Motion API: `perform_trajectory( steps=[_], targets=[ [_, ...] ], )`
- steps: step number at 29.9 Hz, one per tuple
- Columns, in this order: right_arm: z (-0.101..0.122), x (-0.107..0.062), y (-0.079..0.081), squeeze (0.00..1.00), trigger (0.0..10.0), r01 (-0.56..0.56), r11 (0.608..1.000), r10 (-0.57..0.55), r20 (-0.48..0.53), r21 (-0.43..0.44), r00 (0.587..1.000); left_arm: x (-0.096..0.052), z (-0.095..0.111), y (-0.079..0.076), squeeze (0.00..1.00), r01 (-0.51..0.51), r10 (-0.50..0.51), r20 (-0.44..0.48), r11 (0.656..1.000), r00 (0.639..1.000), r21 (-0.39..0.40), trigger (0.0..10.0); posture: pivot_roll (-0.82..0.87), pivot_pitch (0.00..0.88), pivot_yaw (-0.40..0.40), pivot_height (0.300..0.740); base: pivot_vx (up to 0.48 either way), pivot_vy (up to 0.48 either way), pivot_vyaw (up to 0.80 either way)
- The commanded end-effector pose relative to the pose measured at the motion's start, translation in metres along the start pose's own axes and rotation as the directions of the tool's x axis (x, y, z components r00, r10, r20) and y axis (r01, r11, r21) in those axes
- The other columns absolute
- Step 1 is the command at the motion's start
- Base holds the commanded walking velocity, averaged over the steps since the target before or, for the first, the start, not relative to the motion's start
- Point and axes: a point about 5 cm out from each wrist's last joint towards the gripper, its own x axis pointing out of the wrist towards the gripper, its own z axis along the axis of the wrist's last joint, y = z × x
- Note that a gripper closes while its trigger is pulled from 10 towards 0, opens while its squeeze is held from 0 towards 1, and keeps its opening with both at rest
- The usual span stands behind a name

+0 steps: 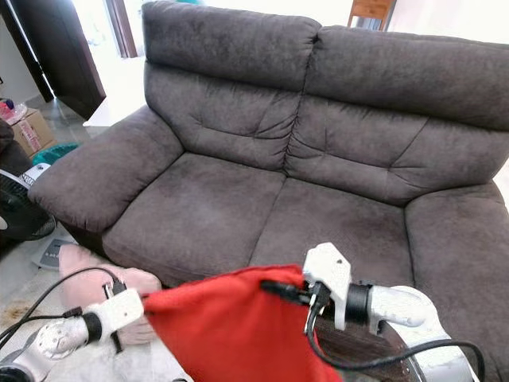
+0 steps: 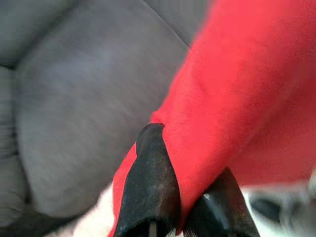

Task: Move the pillow to the sofa from floor

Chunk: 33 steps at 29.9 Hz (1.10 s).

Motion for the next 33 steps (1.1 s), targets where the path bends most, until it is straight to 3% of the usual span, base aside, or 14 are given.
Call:
perform_trajectory(
  steps=[1,4,9,13,14,15,17,18,22,24,27,33],
  targets=[
    [-0.008,-0.003,-0.006,0.00,10.0,0.089,0.996,-0.089,-0.006,-0.013,0.996,0.006,0.024,0.022,0.00,-0.152,0.158,0.124,0.987,0.980,-0.056,10.0,0.02,0.040,-0.015,0.740,0.000,0.000,0.00],
    [-0.018,-0.001,-0.017,0.00,10.0,0.266,0.964,-0.267,-0.003,-0.007,0.964,0.012,0.045,0.030,0.00,-0.252,0.280,0.209,0.956,0.937,-0.153,10.0,0.03,0.044,-0.012,0.740,0.000,0.000,0.00],
    [-0.011,0.001,-0.024,0.00,10.0,0.451,0.892,-0.452,0.099,0.039,0.886,0.017,0.062,0.035,0.00,-0.331,0.405,0.236,0.895,0.883,-0.299,10.0,0.04,0.046,-0.012,0.740,0.000,0.000,0.00],
    [-0.003,-0.003,-0.023,0.00,10.0,0.595,0.782,-0.623,0.204,0.188,0.755,0.017,0.078,0.034,0.00,-0.389,0.513,0.239,0.821,0.825,-0.418,10.0,0.03,0.054,-0.007,0.740,0.000,0.000,0.00],
    [-0.005,-0.004,-0.022,0.00,10.0,0.642,0.734,-0.678,0.204,0.221,0.706,0.016,0.084,0.029,0.00,-0.399,0.532,0.244,0.807,0.811,-0.435,10.0,0.03,0.056,-0.006,0.740,0.000,0.000,0.00],
    [-0.005,-0.004,-0.022,0.00,10.0,0.642,0.734,-0.678,0.204,0.221,0.706,0.016,0.084,0.029,0.00,-0.399,0.532,0.244,0.807,0.811,-0.435,10.0,0.03,0.056,-0.006,0.740,0.000,0.000,0.00],
    [-0.010,-0.002,-0.019,0.00,10.0,0.710,0.644,-0.763,0.176,0.286,0.622,0.015,0.096,0.022,0.00,-0.437,0.578,0.247,0.779,0.778,-0.449,10.0,0.03,0.053,-0.008,0.740,0.000,0.000,0.00],
    [-0.012,-0.001,-0.018,0.00,10.0,0.718,0.620,-0.781,0.165,0.315,0.602,0.014,0.099,0.021,0.00,-0.451,0.592,0.246,0.772,0.768,-0.448,10.0,0.04,0.052,-0.010,0.740,0.000,0.000,0.00],
    [-0.012,0.003,-0.013,0.00,10.0,0.710,0.600,-0.794,0.160,0.369,0.587,0.015,0.102,0.023,0.00,-0.472,0.627,0.223,0.735,0.747,-0.487,10.0,0.04,0.048,-0.006,0.740,0.000,0.000,0.00],
    [-0.008,0.014,0.001,0.00,10.0,0.685,0.651,-0.754,0.183,0.327,0.630,0.015,0.114,0.029,0.00,-0.511,0.651,0.235,0.730,0.722,-0.453,10.0,0.03,0.040,0.000,0.740,0.000,0.000,0.00],
    [-0.007,0.016,0.006,0.00,10.0,0.677,0.661,-0.746,0.193,0.322,0.637,0.015,0.118,0.034,0.00,-0.529,0.669,0.231,0.716,0.707,-0.455,10.0,0.03,0.036,0.003,0.740,0.000,0.000,0.00],
    [-0.010,0.022,0.019,0.00,10.0,0.670,0.705,-0.709,0.189,0.233,0.680,0.019,0.135,0.033,0.00,-0.494,0.640,0.280,0.747,0.715,-0.445,10.0,0.03,0.021,0.012,0.740,0.000,0.000,0.00]
  ],
)
